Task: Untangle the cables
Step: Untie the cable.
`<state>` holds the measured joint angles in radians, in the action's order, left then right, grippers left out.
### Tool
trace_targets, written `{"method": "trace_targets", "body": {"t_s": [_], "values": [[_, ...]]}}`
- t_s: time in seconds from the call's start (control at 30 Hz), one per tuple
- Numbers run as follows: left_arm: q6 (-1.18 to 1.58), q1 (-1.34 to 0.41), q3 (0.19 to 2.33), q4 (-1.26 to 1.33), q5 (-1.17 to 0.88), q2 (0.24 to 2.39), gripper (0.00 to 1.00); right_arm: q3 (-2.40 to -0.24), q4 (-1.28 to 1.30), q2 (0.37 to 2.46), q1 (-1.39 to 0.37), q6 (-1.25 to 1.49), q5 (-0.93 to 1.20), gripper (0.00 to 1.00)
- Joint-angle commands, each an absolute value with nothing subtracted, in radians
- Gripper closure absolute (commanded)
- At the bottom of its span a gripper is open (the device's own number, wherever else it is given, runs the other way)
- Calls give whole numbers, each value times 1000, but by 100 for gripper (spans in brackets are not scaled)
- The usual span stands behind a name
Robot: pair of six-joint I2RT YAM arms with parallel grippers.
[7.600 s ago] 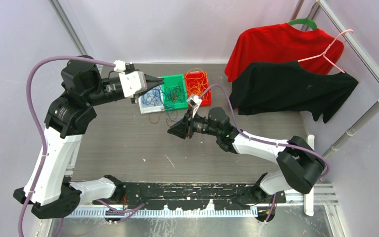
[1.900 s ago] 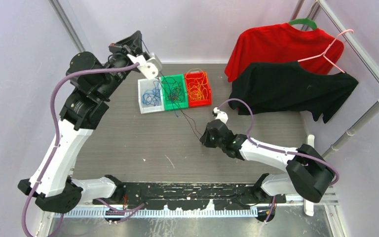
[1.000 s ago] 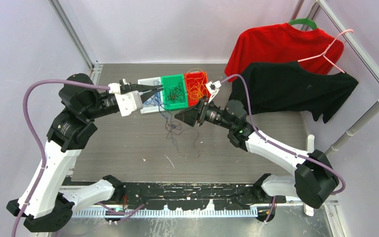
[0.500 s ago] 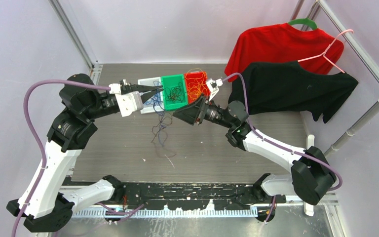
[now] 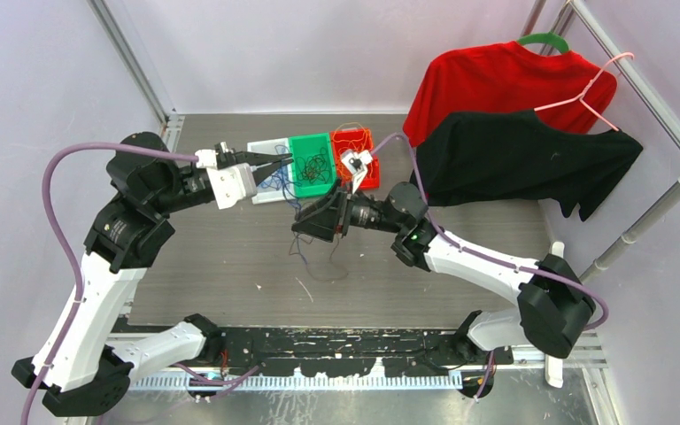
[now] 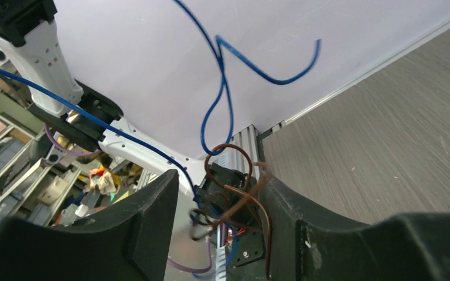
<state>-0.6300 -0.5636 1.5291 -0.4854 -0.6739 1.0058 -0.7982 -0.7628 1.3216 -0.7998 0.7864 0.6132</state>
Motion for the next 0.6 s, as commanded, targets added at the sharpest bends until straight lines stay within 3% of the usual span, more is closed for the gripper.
{"method": "trace_targets", "body": {"t_s": [0.0,0.1,0.33,0.57], "values": [[-603,-566,1562,-453,-677,1008,100,-880,-807,1358,-823,759,616,44],[-583,-566,1569,-451,-676,1011,100,-909,-820,1398,-830,765,572,44],[-532,-566,1598,-452,-680,1013,100,-954,-751,1445,-834,708,394,57],[-595,-567,1642,-473,-673,1006,100,-904,-657,1424,-834,669,384,62]]}}
